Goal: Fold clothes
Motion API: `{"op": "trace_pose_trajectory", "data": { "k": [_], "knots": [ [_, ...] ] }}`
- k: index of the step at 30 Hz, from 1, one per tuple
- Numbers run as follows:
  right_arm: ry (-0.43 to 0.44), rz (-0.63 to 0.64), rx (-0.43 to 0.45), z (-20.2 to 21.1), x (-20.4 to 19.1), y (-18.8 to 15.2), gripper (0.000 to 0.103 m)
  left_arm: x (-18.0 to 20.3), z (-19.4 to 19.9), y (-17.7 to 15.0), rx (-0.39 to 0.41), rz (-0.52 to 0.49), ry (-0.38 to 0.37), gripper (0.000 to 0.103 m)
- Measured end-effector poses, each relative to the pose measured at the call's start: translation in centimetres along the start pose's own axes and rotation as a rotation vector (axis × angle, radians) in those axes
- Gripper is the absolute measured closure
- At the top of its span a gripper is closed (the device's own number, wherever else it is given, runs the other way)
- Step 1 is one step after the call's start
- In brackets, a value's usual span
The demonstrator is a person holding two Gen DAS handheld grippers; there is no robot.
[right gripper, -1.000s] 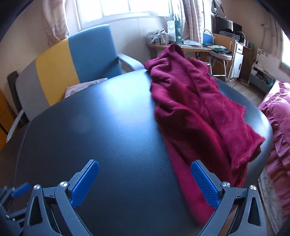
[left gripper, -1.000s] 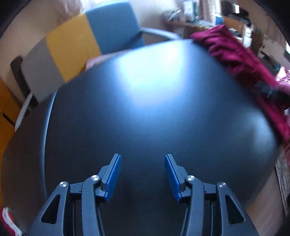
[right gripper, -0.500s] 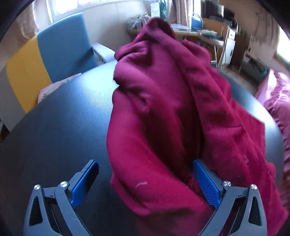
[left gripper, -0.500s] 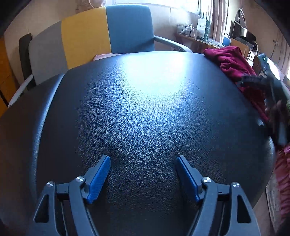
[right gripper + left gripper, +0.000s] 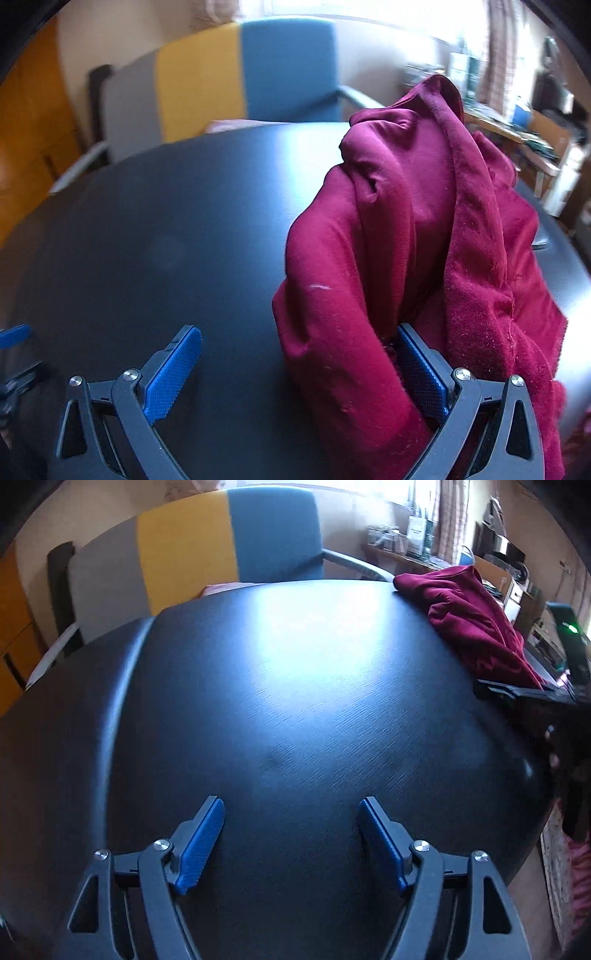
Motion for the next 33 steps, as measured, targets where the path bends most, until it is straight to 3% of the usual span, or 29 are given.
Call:
{"op": "trace_pose_trajectory", "data": {
  "k": [5, 7, 9, 12, 14, 16, 19, 22, 23, 26, 29, 31, 33],
  "knots": [
    [0.238, -0.054, 0.019, 2.4, -5.5, -0.4, 0.0, -4.7, 1.1, -1.6, -0.021, 0.117, 0.057, 0.026],
    [0.399, -0.112, 0.044, 4.3, -7.5, 0.3, 0.0, -6.6, 1.4, -2.3, -0.035, 0.185, 0.052, 0.026],
    [0.502, -0.149, 0.082, 7.2, -8.5, 1.6, 0.0, -8.4, 2.0, -3.1, -0.037, 0.246, 0.061, 0.026],
    [0.525, -0.187, 0.153, 10.1, -7.0, 3.5, 0.0, -9.9, 3.2, -4.0, -0.016, 0.26, 0.092, 0.029],
    [0.499, -0.248, 0.194, 11.4, -3.5, 4.0, 0.0, -10.0, 4.0, -4.4, -0.003, 0.252, 0.098, 0.03],
    [0.402, -0.293, 0.232, 12.0, 0.2, 4.5, 0.0, -9.7, 4.3, -4.6, 0.001, 0.244, 0.082, 0.03],
    [0.308, -0.373, 0.176, 10.7, 4.3, 3.5, 0.0, -9.2, 4.3, -4.1, 0.003, 0.23, 0.039, 0.03],
    [0.294, -0.456, 0.084, 6.3, 5.9, 1.7, 0.0, -9.1, 4.4, -3.6, 0.01, 0.21, -0.009, 0.03],
    [0.342, -0.484, 0.07, 5.6, 6.0, 1.7, 0.0, -8.9, 4.5, -3.4, 0.012, 0.202, -0.026, 0.03],
    [0.592, -0.517, 0.048, 5.1, 2.7, 2.8, 0.0, -7.7, 4.5, -1.2, 0.015, 0.193, -0.087, 0.03],
    [0.845, -0.398, 0.051, 6.8, -3.0, 3.4, 0.0, -6.2, 5.0, 1.4, 0.042, 0.191, -0.156, 0.03],
    [0.921, -0.334, 0.028, 7.1, -5.6, 3.1, 0.0, -5.1, 5.5, 3.2, 0.061, 0.186, -0.202, 0.03],
    [0.938, -0.281, 0.012, 7.2, -7.1, 2.4, 0.0, -3.3, 6.1, 5.4, 0.085, 0.165, -0.258, 0.03]
  ]
}}
Point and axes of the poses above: each gripper's, at about its wrist camera, not at the fingertips, and z roughly against the way its jaws point, x to its right, y to its top, the point moved 8 cm from there along -z, roughly the way its jaws point
